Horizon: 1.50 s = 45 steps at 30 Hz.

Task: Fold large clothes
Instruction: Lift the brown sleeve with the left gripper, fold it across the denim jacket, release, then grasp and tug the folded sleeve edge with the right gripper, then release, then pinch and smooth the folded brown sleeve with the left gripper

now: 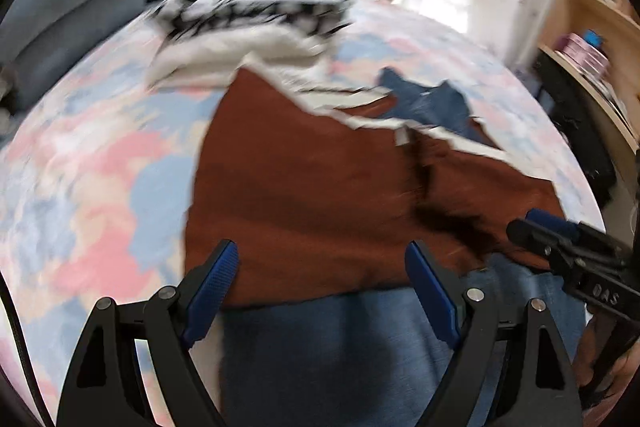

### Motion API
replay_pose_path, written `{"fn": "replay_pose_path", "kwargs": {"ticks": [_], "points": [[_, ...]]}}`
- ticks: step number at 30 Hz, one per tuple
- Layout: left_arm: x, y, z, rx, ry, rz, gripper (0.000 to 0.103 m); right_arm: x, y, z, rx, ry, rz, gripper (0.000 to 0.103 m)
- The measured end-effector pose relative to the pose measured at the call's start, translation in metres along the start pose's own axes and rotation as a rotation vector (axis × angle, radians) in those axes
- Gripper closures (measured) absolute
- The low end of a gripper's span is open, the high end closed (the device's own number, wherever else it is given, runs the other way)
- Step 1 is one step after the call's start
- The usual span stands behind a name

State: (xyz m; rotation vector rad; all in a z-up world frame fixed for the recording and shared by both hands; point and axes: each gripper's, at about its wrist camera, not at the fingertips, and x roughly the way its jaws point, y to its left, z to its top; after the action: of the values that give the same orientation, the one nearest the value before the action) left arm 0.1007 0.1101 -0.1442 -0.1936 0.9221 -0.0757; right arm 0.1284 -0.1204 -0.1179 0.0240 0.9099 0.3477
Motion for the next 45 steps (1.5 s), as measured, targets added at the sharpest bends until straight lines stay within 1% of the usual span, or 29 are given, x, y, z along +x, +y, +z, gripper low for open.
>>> {"fn": "replay_pose_path", "kwargs": {"ticks": [3,4,5,7,8,9,11,13,14,16,17,18,19,20,22,23,24,25,26,27,29,31,33,35,38,41,43,45], "points": [[0.007,0.025,-0.01,-0.064,0.038,-0.007,0.019,0.026,0.019,0.006,-0.097,0.04,-0.053,0.046],[0.009,0.031,-0.013,-0.079,0.047,-0.007,0.019,0.038,0.027,0.007,-0.144,0.058,-0.084,0.046],[0.011,0.035,-0.015,-0.087,0.052,-0.003,0.019,0.046,0.032,0.007,-0.18,0.069,-0.117,0.046],[0.013,0.04,-0.017,-0.093,0.057,0.008,0.019,0.067,0.044,0.007,-0.265,0.1,-0.219,0.046],[0.013,0.042,-0.018,-0.093,0.058,0.007,0.019,0.074,0.048,0.007,-0.305,0.113,-0.25,0.047],[0.014,0.043,-0.018,-0.092,0.058,0.006,0.019,0.079,0.052,0.008,-0.343,0.114,-0.264,0.063],[0.013,0.042,-0.019,-0.089,0.051,0.009,0.019,0.072,0.056,0.016,-0.385,0.072,-0.298,0.098],[0.011,0.04,-0.019,-0.083,0.043,0.01,0.019,0.046,0.05,0.032,-0.339,-0.012,-0.265,0.098],[0.01,0.038,-0.019,-0.08,0.039,0.009,0.019,0.025,0.043,0.042,-0.286,-0.072,-0.233,0.098],[0.007,0.035,-0.02,-0.073,0.025,-0.001,0.019,-0.021,0.021,0.055,-0.154,-0.192,-0.189,0.098],[0.005,0.034,-0.019,-0.07,0.02,-0.007,0.019,-0.048,0.003,0.056,-0.063,-0.253,-0.166,0.098],[0.003,0.033,-0.02,-0.066,0.014,-0.012,0.019,-0.06,-0.008,0.054,-0.011,-0.275,-0.159,0.098],[0.001,0.031,-0.02,-0.06,0.012,-0.013,0.019,-0.074,-0.026,0.046,0.065,-0.293,-0.172,0.097],[0.001,0.029,-0.02,-0.054,0.013,-0.016,0.019,-0.079,-0.038,0.037,0.109,-0.292,-0.194,0.096],[0.001,0.027,-0.02,-0.04,0.025,-0.034,0.019,-0.075,-0.067,0.013,0.169,-0.228,-0.237,0.078],[0.0,0.025,-0.02,-0.031,0.032,-0.044,0.019,-0.063,-0.086,-0.004,0.199,-0.147,-0.28,0.055],[-0.002,0.023,-0.02,-0.022,0.035,-0.051,0.019,-0.056,-0.097,-0.013,0.223,-0.098,-0.296,0.045],[-0.004,0.022,-0.018,-0.009,0.033,-0.056,0.019,-0.049,-0.113,-0.027,0.266,-0.039,-0.283,0.045],[-0.005,0.022,-0.016,-0.002,0.029,-0.055,0.019,-0.046,-0.131,-0.041,0.328,0.006,-0.231,0.045],[-0.007,0.022,-0.012,0.003,0.023,-0.055,0.019,-0.047,-0.14,-0.048,0.366,0.016,-0.188,0.045],[-0.01,0.028,-0.001,-0.007,0.013,-0.056,0.019,-0.054,-0.158,-0.056,0.429,0.004,-0.118,0.045],[-0.003,0.037,0.014,-0.034,0.027,-0.069,0.019,-0.059,-0.164,-0.057,0.456,-0.025,-0.09,0.044],[0.01,0.043,0.027,-0.053,0.05,-0.073,0.019,-0.059,-0.176,-0.05,0.485,-0.054,-0.046,0.039],[0.032,0.049,0.04,-0.073,0.089,-0.065,0.019,-0.05,-0.186,-0.038,0.505,-0.06,-0.026,0.038],[0.074,0.053,0.054,-0.095,0.174,-0.054,0.019,-0.022,-0.204,-0.019,0.537,-0.018,0.002,0.037],[0.112,0.056,0.063,-0.113,0.252,-0.061,0.019,0.011,-0.218,-0.009,0.545,0.048,0.026,0.038],[0.129,0.057,0.069,-0.131,0.269,-0.067,0.017,0.027,-0.219,-0.005,0.529,0.08,0.043,0.038],[0.137,0.059,0.075,-0.149,0.264,-0.07,0.017,0.039,-0.215,-0.005,0.5,0.095,0.018,0.037]]}}
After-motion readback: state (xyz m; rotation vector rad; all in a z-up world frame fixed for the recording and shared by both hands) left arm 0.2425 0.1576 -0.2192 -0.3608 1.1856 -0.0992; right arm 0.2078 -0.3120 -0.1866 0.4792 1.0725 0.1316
